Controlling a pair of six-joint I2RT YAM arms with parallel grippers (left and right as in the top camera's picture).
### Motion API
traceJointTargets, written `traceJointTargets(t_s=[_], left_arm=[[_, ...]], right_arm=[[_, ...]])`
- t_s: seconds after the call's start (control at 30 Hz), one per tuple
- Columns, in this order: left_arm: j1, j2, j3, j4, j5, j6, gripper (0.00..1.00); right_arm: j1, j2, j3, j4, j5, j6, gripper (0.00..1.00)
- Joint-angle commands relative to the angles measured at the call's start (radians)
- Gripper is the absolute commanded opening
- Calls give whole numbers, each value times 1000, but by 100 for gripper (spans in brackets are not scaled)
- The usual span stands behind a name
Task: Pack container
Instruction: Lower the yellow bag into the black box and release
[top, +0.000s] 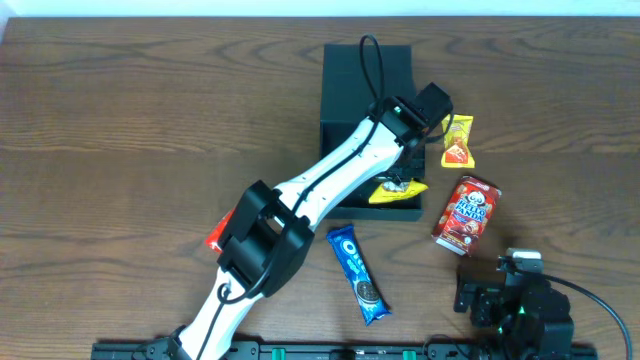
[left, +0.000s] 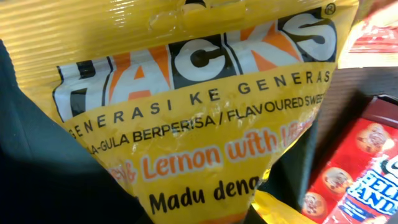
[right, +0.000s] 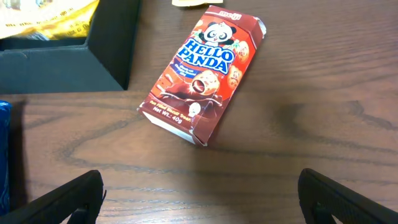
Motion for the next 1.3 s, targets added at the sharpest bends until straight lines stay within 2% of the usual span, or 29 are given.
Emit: traceJointTargets(t_s=[0.0,0.2,0.33,0.43,0.5,0.57,0.73,0.77,0.87,1.0,1.07,1.13,1.27], left_arm=[[14,29,32,0,-8,-10,6],[19,52,32,0,-7,-10,8],[20,54,32,0,-10,-10,22],[20,54,32,0,-32,-8,24],[21,53,32,0,-31,-6,31],[20,50,33,0,-31,-1,43],[21,28,35,-2,-40,5,53],[20,14,35,-3,-53,5,56],[20,-43,35,-11,-116,11,57],[20,-157,35,-39,-218,20,67],[22,-220,35,-61,-263,20,79],[28,-272,35,-89,-292,19,86],[45,-372,35,-175,-345,10,85]], right_arm=[[-7,-5,-3,-5,0,-14,99],[-7,-5,-3,-5,0,-14,99],[-7,-5,-3,-5,0,-14,99],[-7,-5,-3,-5,0,-14,99],[-7,-5,-3,-5,0,-14,99],[-7,-5,-3,-5,0,-14,99],[-7,-5,-3,-5,0,-14,99],[-7,-5,-3,-5,0,-14,99],[-7,-5,-3,-5,0,-14,99],[-7,-5,-3,-5,0,-14,99],[-7,-5,-3,-5,0,-14,99],[-7,-5,-3,-5,0,-14,99],[-7,-5,-3,-5,0,-14,99]])
